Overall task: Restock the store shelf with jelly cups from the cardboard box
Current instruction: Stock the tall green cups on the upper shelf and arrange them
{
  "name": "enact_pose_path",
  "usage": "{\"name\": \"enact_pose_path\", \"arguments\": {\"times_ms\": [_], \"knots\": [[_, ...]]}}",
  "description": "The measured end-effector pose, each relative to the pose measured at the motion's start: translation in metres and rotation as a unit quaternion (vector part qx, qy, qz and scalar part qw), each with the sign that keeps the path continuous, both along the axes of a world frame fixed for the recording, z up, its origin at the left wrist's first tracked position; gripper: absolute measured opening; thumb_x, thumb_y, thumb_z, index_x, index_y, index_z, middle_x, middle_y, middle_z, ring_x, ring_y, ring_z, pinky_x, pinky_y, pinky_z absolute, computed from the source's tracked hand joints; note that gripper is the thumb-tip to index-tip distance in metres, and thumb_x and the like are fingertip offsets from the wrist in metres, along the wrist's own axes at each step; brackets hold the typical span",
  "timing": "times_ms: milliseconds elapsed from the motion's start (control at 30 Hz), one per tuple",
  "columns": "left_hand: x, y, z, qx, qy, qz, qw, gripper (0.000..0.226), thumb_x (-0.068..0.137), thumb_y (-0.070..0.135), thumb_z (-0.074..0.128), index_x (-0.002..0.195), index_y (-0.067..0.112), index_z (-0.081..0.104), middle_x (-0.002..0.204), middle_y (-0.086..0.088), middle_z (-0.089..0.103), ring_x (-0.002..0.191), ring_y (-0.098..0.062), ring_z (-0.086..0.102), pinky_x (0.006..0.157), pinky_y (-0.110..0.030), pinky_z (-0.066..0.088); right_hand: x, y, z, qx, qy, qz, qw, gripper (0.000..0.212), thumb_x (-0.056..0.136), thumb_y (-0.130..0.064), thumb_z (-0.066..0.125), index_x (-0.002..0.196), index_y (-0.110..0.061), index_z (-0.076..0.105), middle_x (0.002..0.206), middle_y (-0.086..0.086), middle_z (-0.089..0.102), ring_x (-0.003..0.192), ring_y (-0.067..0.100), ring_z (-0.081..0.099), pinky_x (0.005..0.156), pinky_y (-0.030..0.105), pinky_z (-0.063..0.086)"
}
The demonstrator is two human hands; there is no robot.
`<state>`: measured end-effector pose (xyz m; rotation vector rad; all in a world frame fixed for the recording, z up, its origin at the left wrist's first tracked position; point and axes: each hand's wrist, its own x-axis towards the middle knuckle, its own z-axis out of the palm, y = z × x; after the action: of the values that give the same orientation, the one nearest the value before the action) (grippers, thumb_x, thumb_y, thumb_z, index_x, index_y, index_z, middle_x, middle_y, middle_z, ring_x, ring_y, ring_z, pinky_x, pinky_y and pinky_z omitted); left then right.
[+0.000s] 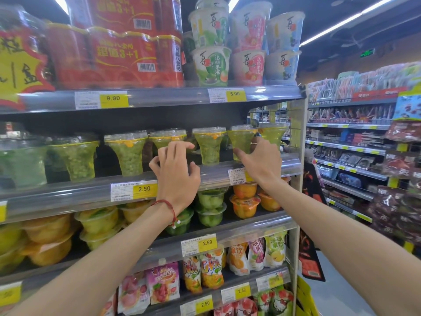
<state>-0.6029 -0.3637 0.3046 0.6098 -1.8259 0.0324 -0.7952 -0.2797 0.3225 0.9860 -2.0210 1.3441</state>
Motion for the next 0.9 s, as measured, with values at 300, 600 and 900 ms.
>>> {"name": "enact_pose_path", "arguments": {"times_ms": [300, 600, 900], "knots": [[0.002, 0.002, 0.003, -0.006, 0.002, -0.012, 1.000, 0.033, 0.083, 0.013, 0.058, 0.113, 0.026, 0.052, 0.110, 0.012, 0.047, 0.102, -0.005, 0.029, 0.089, -0.028, 0.019, 0.003, 0.004, 0.007, 0.031, -0.004, -0.034, 0.999, 0.062, 0.078, -0.066, 0.074, 0.105, -0.011, 0.064, 0.090, 0.001, 0.068, 0.084, 0.024, 0.063, 0.070, 0.035, 0.047], [-0.001, 0.009, 0.005, -0.028, 0.008, -0.037, 0.999, 0.031, 0.082, 0.010, 0.057, 0.109, 0.025, 0.055, 0.111, 0.011, 0.051, 0.105, -0.011, 0.038, 0.086, -0.029, 0.024, 0.003, 0.020, -0.009, -0.054, 0.028, 0.014, 0.998, 0.051, 0.091, -0.059, 0.063, 0.109, -0.011, 0.067, 0.086, -0.005, 0.073, 0.080, 0.015, 0.064, 0.089, 0.043, 0.052], [-0.021, 0.025, 0.008, -0.052, 0.006, -0.074, 0.996, 0.031, 0.081, 0.006, 0.057, 0.108, 0.023, 0.055, 0.109, 0.010, 0.052, 0.102, -0.010, 0.041, 0.082, -0.028, 0.032, -0.026, 0.022, 0.001, -0.112, -0.054, -0.014, 0.992, 0.048, 0.091, -0.024, 0.071, 0.129, -0.007, 0.045, 0.128, 0.008, 0.049, 0.115, 0.023, 0.051, 0.098, 0.034, 0.046]]}}
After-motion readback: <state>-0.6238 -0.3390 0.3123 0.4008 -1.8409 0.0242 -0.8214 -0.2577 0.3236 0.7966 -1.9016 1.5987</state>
